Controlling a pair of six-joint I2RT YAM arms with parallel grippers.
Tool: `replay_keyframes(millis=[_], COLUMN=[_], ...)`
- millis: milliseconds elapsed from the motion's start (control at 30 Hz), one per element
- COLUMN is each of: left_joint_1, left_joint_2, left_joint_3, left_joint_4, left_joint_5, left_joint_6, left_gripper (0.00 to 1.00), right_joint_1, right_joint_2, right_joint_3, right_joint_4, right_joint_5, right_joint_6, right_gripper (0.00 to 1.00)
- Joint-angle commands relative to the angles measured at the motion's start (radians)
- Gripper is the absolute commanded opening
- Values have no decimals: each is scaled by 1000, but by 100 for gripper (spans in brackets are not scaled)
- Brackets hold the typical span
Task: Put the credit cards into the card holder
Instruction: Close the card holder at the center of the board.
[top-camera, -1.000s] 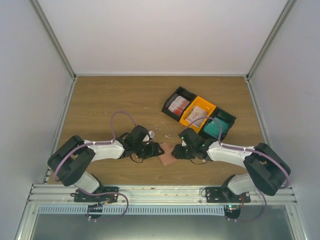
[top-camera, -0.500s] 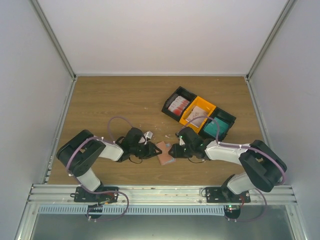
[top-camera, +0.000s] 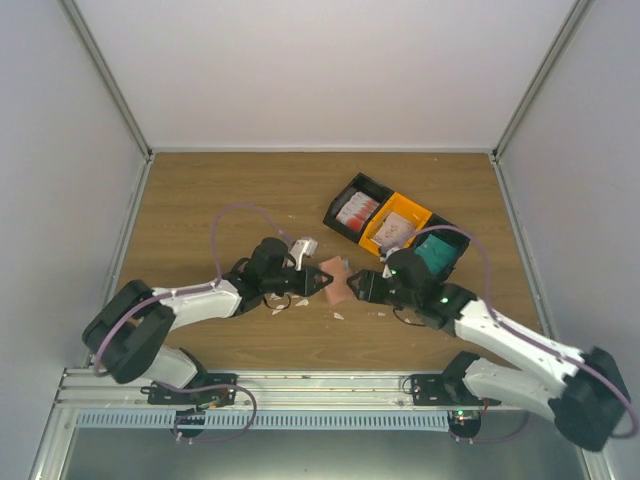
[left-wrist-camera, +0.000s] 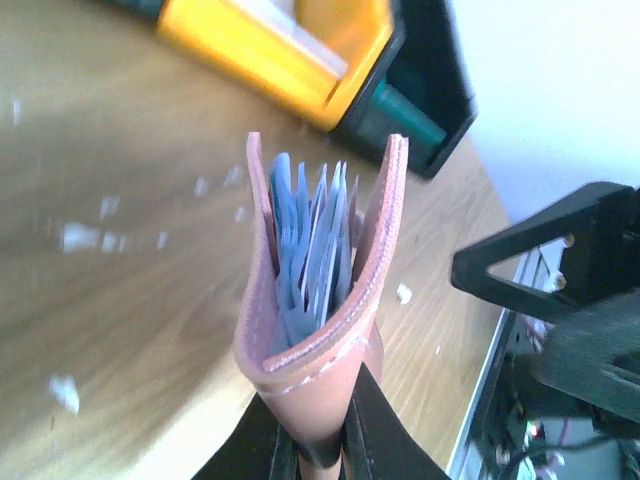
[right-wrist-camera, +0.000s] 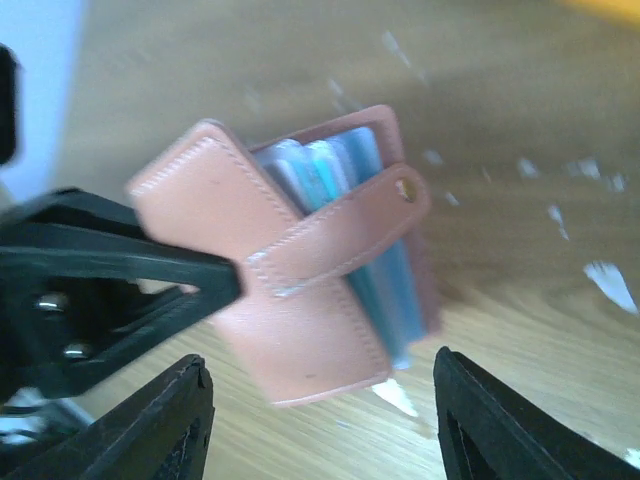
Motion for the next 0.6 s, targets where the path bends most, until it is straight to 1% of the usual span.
replay_keyframes(millis=[0, 100, 167, 300, 433, 467, 500, 567], left_joint_1=[-36, -56, -68, -96, -148, -161, -174, -203], left_joint_2=[-133, -197, -232, -292, -338, -347, -353, -350], left_joint_3=[95, 121, 120, 79, -17, -46, -76, -129], left_joint_4=[-29, -21, 13, 143, 339, 382, 423, 498], left_joint_5=[-177, -276, -331, -415, -458, -443, -419, -455], left_joint_6=[186, 285, 351, 535, 801, 884, 968, 1114], left_gripper=[0, 0, 0, 0, 1, 4, 4, 3], right_joint_1=[-2, -4, -3, -3, -3, -3, -3, -4], right_joint_2=[-181, -255, -286, -329, -318, -309, -297, -293], right_joint_3=[67, 86, 90, 74, 68, 71, 75, 77], right_joint_4=[-50, -36, -5, 129, 235, 251, 255, 238], right_joint_5=[84, 79, 63, 18, -21, -30, -29, -1], right_joint_6=[91, 155, 206, 313, 394, 408, 417, 429], right_gripper=[62, 62, 64, 73, 82, 83, 83, 84])
